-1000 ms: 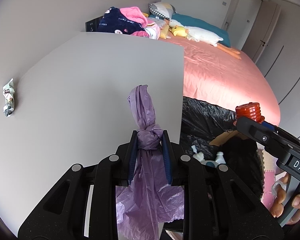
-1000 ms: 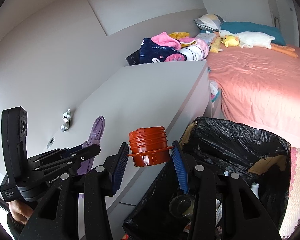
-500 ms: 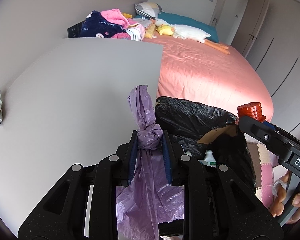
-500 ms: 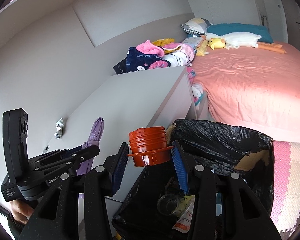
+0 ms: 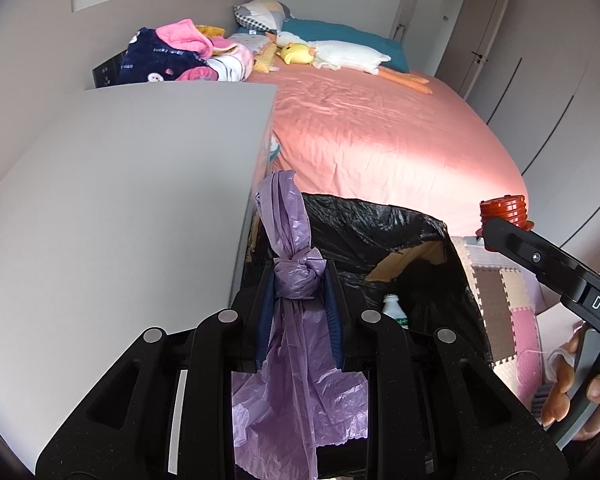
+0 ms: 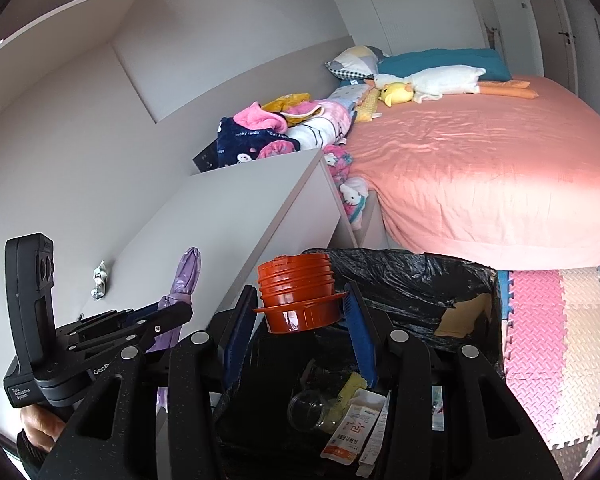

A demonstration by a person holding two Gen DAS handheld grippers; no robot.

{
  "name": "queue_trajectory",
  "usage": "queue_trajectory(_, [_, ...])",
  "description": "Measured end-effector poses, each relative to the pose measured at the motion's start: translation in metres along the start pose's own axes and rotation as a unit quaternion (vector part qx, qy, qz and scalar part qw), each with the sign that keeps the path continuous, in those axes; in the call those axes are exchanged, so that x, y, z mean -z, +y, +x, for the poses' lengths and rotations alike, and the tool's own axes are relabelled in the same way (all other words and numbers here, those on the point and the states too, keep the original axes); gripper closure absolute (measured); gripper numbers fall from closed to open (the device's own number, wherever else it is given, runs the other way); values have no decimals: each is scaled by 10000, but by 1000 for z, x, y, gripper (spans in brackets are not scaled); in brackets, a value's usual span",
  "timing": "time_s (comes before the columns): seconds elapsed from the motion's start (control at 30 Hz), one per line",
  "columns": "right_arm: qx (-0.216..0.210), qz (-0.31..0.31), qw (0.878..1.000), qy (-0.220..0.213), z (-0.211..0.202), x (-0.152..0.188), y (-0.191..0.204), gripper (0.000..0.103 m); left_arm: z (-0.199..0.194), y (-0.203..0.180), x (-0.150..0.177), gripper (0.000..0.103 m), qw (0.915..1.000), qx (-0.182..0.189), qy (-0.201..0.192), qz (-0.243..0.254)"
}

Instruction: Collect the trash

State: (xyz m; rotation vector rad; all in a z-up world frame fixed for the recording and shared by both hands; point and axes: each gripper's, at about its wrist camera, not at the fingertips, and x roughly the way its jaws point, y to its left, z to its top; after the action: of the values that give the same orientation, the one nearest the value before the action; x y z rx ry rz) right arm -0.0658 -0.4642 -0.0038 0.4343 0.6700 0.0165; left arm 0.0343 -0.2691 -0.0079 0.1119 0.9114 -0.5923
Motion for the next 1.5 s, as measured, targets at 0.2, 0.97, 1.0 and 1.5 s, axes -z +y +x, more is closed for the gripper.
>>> queue_trajectory(0.2, [144, 121, 9998, -93, -9, -1, -16, 57, 7, -21, -4, 80, 9996, 108, 55, 242])
queue_trajectory(0.97, [368, 356, 9984, -233, -22, -6, -45, 57, 14, -61, -3, 80, 9958, 495, 192, 741])
queue_trajectory(1.0, [369, 336, 9985, -238, -22, -7, -44, 57, 12, -60, -4, 80, 9959, 505, 162, 735])
queue_trajectory(1.5, [645, 220, 9956, -648, -42, -15, -35, 17, -3, -46, -7, 6, 9979, 337, -181, 525])
